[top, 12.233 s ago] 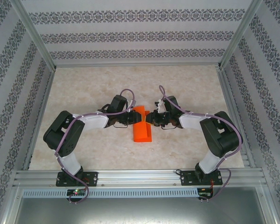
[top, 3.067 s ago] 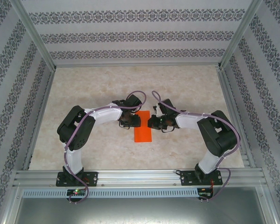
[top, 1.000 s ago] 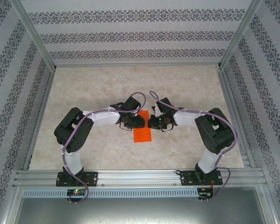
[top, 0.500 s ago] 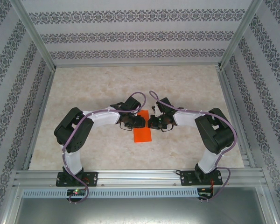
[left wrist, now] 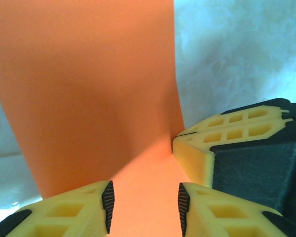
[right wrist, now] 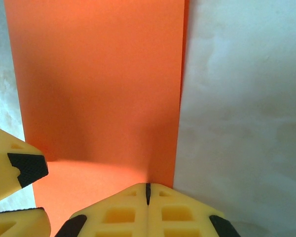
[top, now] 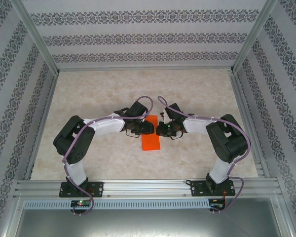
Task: Fold a paper plane with a square sheet of paper (fold left side to right side)
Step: First fold the square sheet of paper in half at the center of the table.
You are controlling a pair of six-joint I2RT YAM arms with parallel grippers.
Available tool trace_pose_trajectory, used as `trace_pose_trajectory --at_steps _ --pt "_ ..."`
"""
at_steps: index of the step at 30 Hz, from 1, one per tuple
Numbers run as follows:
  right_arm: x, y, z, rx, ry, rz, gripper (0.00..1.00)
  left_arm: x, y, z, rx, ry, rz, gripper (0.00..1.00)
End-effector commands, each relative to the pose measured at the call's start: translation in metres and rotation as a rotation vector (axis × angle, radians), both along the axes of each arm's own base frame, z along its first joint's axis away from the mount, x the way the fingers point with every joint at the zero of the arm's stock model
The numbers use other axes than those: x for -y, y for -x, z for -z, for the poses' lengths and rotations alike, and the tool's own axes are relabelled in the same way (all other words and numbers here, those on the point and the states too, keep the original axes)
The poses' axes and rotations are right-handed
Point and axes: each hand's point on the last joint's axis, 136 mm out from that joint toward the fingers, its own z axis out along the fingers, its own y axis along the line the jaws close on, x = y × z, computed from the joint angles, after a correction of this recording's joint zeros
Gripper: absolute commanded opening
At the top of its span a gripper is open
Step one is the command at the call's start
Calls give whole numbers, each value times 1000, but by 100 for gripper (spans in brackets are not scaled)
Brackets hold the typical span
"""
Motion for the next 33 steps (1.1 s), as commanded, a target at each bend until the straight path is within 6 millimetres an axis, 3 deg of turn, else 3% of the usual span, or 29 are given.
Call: trace_pose_trajectory --at_steps 1,22,33 --pt "17 22 28 -87 122 -7 5 -5 -1 3 -12 -8 -16 42" --pt "22 26 33 -101 156 -16 6 -21 10 38 -77 -110 -21 41" --pt "25 28 37 -124 169 -23 5 -41 19 50 -108 -140 -49 40"
